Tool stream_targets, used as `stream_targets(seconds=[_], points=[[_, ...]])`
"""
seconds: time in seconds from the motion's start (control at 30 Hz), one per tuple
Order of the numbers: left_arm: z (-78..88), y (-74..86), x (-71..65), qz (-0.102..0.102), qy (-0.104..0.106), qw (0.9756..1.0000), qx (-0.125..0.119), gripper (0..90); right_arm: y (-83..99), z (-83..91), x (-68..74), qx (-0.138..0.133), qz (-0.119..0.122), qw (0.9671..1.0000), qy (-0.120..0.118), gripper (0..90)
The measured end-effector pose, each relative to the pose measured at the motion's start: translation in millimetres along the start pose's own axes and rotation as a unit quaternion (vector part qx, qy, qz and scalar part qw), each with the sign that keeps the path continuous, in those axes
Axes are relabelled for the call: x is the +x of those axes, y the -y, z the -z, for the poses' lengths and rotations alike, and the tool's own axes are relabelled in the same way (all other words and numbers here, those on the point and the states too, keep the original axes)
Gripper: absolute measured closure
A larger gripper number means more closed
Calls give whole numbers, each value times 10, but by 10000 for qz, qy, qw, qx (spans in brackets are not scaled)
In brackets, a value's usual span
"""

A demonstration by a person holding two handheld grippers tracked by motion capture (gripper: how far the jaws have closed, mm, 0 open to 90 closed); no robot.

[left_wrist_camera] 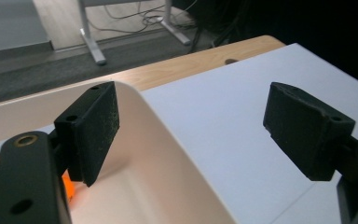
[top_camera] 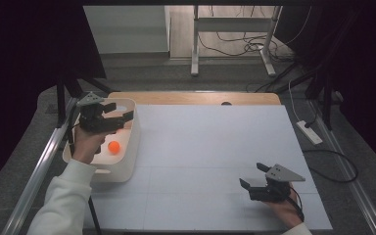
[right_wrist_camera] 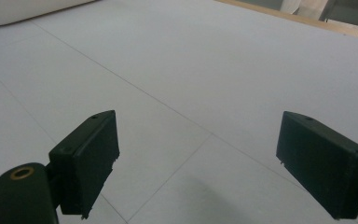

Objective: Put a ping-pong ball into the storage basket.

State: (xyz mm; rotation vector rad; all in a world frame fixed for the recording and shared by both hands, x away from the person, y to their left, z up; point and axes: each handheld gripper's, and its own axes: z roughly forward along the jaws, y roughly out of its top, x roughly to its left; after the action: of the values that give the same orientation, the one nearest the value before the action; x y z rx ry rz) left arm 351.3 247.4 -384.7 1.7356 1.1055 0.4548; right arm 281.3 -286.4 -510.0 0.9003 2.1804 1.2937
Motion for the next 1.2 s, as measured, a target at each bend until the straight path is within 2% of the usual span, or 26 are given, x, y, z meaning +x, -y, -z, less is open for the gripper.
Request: stream_targets(seconds=[0.33, 0.47, 0.77, 0.83, 1.03, 1.2], points=[[51, 24, -153, -8, 385, 9991, -196, 194, 4, -19, -5, 17, -11, 10000, -46, 127], [54, 29, -241, -71, 528, 9983, -219, 194, 7, -8, -5, 23, 6, 10000, -44, 127], [73, 83, -498, -321, 883, 9952, -267, 194, 3, 24, 6, -5, -16, 10000, -56, 128], [80, 106, -545, -327, 993, 9941, -292, 194, 5, 10, 13, 22, 19, 10000, -56, 128], [72, 176, -623, -359, 1138, 9924, -287, 193, 10, 7, 14, 56, 29, 10000, -32, 128], [70, 245, -741, -381, 1400, 9890, -285, 193, 2, 5, 19, 58, 60, 10000, -22, 128]])
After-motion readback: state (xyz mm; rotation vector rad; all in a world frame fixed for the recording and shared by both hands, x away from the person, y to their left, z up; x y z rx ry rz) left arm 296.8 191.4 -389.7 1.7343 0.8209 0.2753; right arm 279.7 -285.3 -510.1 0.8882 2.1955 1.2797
